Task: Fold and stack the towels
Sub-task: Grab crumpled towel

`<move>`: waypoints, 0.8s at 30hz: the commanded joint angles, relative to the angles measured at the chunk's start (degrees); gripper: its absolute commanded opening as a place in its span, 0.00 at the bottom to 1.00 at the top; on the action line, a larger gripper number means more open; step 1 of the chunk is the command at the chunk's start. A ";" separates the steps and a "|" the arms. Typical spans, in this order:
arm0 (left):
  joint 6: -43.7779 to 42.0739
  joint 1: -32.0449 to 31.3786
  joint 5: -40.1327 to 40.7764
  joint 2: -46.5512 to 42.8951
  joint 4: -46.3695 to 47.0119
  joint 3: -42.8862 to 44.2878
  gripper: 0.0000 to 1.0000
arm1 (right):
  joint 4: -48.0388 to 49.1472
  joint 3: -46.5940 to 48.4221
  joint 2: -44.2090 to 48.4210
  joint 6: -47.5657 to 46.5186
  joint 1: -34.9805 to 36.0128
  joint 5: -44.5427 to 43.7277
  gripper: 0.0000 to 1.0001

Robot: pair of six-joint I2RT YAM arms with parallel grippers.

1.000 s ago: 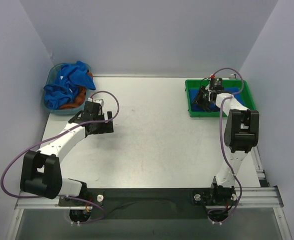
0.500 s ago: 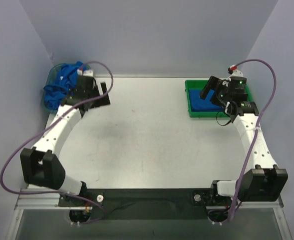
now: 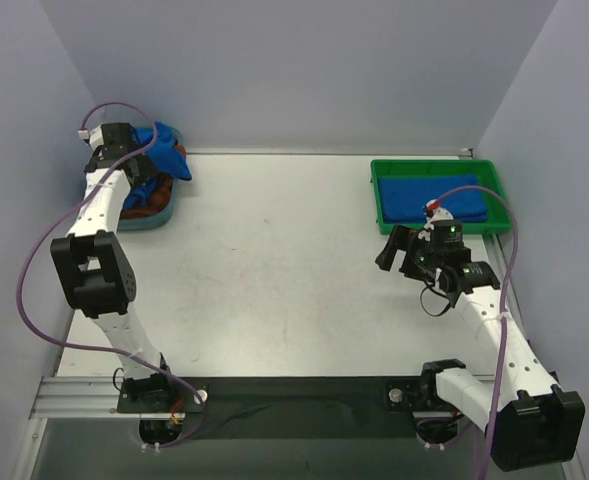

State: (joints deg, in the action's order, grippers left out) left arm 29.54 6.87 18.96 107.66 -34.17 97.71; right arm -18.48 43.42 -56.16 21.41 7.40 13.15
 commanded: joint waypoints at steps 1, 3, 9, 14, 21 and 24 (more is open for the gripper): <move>6.56 3.23 6.59 0.36 0.25 1.52 0.96 | 1.34 -1.05 0.79 0.47 1.30 2.41 0.95; 7.72 4.81 8.28 0.10 0.94 -0.85 0.95 | 1.87 -2.19 0.53 0.65 1.74 3.29 0.95; 7.46 7.54 8.11 5.09 0.44 -1.39 0.89 | 3.19 -3.52 -0.61 -0.05 1.83 3.38 0.95; 5.36 7.80 6.62 6.34 -0.63 0.99 0.55 | 3.54 -3.95 -0.88 -0.23 1.83 3.20 0.94; 0.52 7.89 2.84 7.49 -1.77 4.33 0.00 | 3.80 -4.48 0.26 0.13 1.83 4.08 0.94; -0.36 7.63 5.20 3.20 -1.77 5.03 0.00 | 3.71 -4.57 1.58 0.30 1.83 4.43 0.94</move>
State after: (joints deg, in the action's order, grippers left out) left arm 31.20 14.63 23.11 115.90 -35.48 99.53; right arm -15.55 39.20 -56.49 21.43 9.04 16.43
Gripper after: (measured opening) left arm 0.053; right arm 0.939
